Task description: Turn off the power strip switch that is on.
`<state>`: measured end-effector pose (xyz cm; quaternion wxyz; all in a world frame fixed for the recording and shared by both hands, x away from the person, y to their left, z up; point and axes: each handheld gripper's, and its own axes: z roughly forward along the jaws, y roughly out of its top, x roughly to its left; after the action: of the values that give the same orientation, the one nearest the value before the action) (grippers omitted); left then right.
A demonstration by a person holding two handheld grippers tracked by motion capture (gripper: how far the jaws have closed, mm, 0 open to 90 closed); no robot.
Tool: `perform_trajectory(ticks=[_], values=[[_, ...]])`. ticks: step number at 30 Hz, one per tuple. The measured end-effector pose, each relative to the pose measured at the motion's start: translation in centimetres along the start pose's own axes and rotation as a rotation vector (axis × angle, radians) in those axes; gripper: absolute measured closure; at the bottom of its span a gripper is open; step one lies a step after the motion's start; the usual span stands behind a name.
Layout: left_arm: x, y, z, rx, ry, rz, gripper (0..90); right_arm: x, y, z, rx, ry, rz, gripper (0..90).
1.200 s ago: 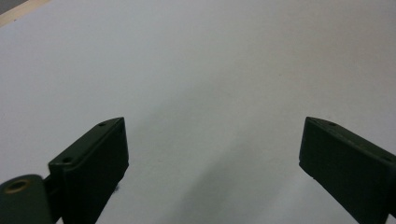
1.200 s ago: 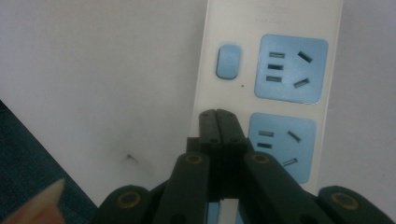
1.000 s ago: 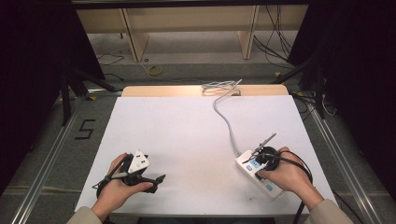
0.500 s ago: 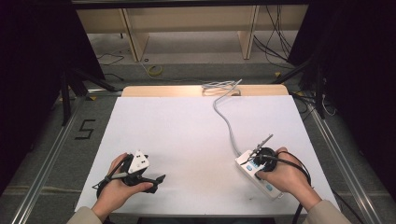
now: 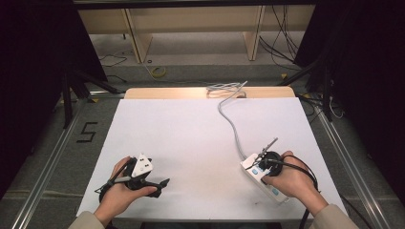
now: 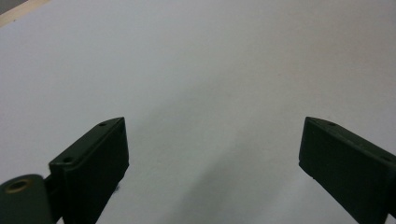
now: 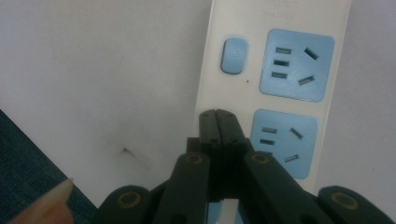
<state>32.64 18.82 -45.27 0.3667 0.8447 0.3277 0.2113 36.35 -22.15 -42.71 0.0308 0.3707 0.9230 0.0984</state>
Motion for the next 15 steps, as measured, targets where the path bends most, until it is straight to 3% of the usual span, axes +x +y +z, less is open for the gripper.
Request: perform_trajectory(ticks=[10, 15], values=[[-0.01, 0.02, 0.04, -0.002, -0.001, -0.002, 7.9, -0.24, 0.41, 0.03, 0.03, 0.019, 0.02, 90.0], [0.01, -0.02, -0.03, -0.002, 0.001, -0.005, 7.9, -0.12, 0.6, 0.13, 0.04, 0.006, 0.011, 90.0]])
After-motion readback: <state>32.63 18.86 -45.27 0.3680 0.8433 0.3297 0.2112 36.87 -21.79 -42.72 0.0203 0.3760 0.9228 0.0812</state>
